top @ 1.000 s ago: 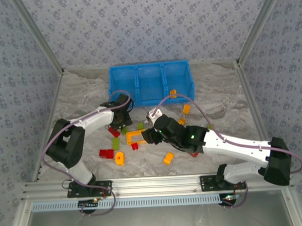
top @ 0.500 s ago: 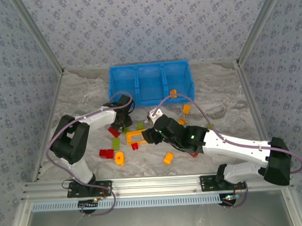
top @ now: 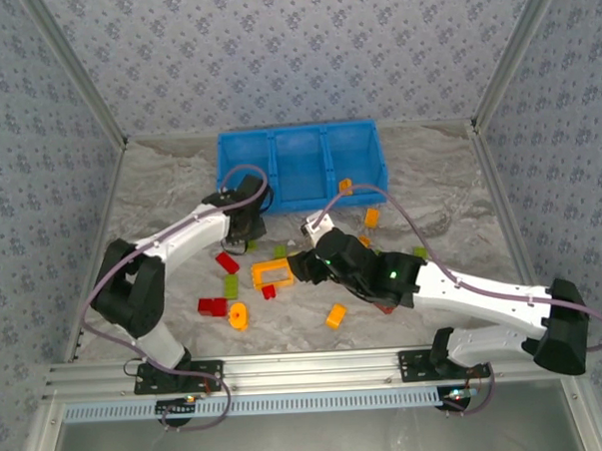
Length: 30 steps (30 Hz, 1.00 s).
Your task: Sort the legos into containers by color
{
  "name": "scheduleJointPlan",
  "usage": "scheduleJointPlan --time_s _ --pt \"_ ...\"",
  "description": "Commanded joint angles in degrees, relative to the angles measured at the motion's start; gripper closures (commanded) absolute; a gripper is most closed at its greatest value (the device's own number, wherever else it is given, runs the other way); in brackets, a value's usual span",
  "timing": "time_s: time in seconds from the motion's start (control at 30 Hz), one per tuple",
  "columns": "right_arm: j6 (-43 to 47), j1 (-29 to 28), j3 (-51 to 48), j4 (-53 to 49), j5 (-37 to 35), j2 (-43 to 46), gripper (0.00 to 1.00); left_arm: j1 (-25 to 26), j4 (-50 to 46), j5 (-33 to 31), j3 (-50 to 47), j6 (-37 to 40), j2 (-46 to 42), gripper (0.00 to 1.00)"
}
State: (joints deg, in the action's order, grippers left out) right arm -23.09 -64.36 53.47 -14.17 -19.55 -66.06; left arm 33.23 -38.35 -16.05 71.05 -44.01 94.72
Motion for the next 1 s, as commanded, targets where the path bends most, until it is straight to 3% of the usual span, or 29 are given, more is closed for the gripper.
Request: scheduleJointPlan --time_s 0.0,0.3,0.57,0.77,0.97 --pt "1.20 0.58 -0.83 6.78 -4.84 2.15 0.38 -0.50 -4.53 -4.01 9.79 7.73 -1.54 0.75" --pt "4.36 4.32 5.35 9.37 -8.66 -2.54 0.38 -7.99 -6.63 -2.05 32.39 18.36 16.35 0.76" --pt "2.41 6.25 5.47 8.23 -7.61 -3.04 0.38 -12.05 -9.02 0.82 48.22 22.11 32.58 0.75" --pt "0.09 6.69 4.00 6.84 -7.43 -3.02 0.37 -12.05 -12.52 1.27 54.26 22.09 39.98 0.73" --pt "-1.29 7.32 4.05 4.77 -6.97 -3.02 0.37 -12.05 -12.87 1.03 53.26 21.07 41.78 0.59"
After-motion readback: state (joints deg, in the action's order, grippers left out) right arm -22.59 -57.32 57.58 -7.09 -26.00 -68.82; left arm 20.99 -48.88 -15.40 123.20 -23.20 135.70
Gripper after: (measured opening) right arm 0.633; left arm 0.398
